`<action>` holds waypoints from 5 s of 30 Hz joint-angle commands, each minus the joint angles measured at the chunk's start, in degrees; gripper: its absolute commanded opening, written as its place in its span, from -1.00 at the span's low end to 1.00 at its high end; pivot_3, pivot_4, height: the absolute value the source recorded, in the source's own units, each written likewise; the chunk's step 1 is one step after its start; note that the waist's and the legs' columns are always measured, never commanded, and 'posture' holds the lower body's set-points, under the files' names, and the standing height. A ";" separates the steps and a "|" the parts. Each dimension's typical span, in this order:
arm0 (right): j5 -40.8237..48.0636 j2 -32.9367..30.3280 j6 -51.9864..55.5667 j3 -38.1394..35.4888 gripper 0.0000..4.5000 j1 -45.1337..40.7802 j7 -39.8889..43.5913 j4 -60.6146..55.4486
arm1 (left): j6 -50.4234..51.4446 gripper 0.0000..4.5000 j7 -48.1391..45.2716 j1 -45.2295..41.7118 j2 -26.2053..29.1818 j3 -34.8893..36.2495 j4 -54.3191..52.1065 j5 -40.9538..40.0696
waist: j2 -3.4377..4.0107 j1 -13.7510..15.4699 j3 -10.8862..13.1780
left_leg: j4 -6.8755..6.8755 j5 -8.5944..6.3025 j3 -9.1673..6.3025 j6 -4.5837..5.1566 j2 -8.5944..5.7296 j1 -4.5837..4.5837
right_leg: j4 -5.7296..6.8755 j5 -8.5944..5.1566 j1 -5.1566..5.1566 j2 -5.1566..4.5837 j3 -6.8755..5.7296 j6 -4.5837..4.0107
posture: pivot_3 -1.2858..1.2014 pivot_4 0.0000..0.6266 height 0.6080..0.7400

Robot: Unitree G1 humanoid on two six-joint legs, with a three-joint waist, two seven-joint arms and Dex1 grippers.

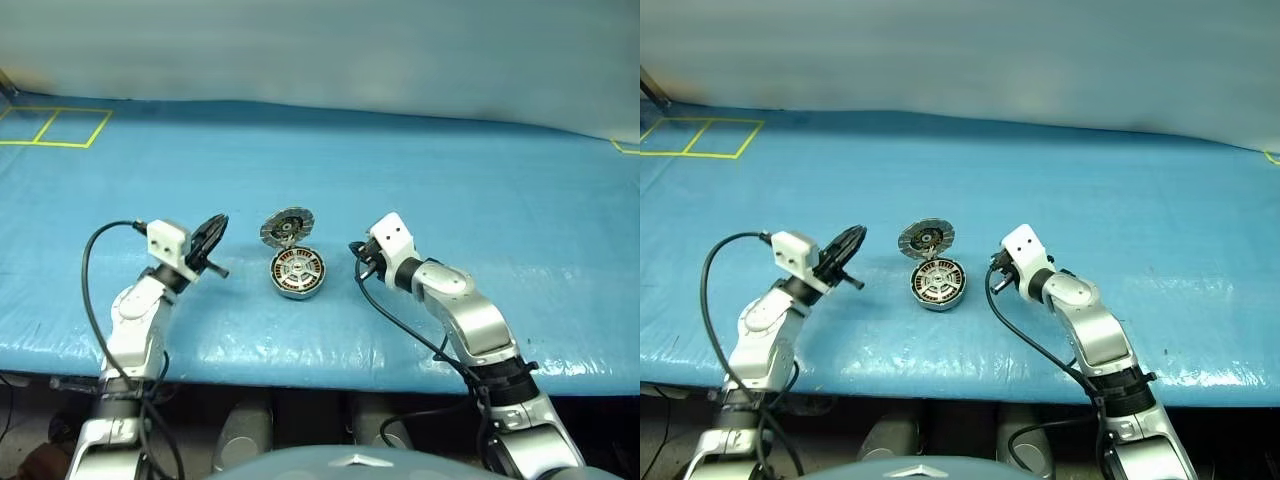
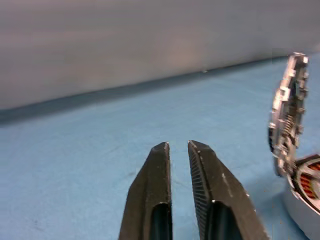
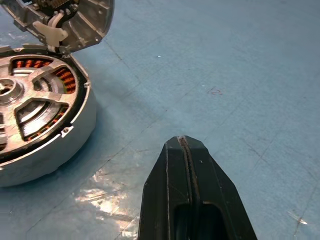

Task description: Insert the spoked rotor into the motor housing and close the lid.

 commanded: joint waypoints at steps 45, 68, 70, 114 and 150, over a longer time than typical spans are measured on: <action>1.01 -0.20 -3.36 -2.45 -1.00 5.79 -1.84 -8.37 | 35.03 -0.86 -37.13 -5.43 6.62 -15.41 -8.38 -8.88 | -0.01 -0.73 0.01 | -0.03 0.01 -0.03 -0.02 0.01 -0.03 | 0.01 -0.16 -0.04 0.01 0.02 -0.27 | 0.03 -0.52 1.00; 0.85 0.85 -4.08 -2.11 -1.00 3.77 -1.85 -6.20 | 31.42 -0.86 -23.36 -2.40 3.59 -5.22 -17.98 -16.30 | -0.01 -0.11 0.01 | 0.08 0.02 -0.05 -0.03 0.01 -0.01 | 0.04 -0.19 0.03 0.01 0.00 -0.31 | 0.03 -0.52 1.00; 0.53 0.91 -4.39 -2.24 -1.00 3.65 -2.20 -5.96 | 30.96 -0.86 -22.12 -4.83 5.07 -7.50 -13.92 -11.72 | -0.01 -0.18 0.00 | 0.11 0.02 -0.04 -0.03 -0.01 0.02 | 0.05 -0.17 0.07 0.02 0.01 -0.29 | 0.03 -0.52 1.00; 7.05 6.34 -10.28 1.51 -0.74 0.43 5.99 -0.98 | 17.28 -0.87 -23.73 10.91 4.41 -3.08 -20.03 -12.73 | 0.07 -0.45 -0.10 | 0.01 0.02 0.00 -0.03 0.03 0.07 | 0.07 -0.20 0.02 0.01 0.03 -0.33 | 0.03 -0.52 1.00; 0.41 8.64 -14.06 8.49 0.33 -4.72 7.02 6.88 | 6.94 -0.87 -21.34 20.14 2.39 -3.04 -15.62 -8.90 | 0.08 -0.42 -0.09 | -0.02 0.02 0.01 -0.03 0.03 0.06 | 0.06 -0.21 -0.02 0.01 0.02 -0.35 | 0.03 -0.52 1.00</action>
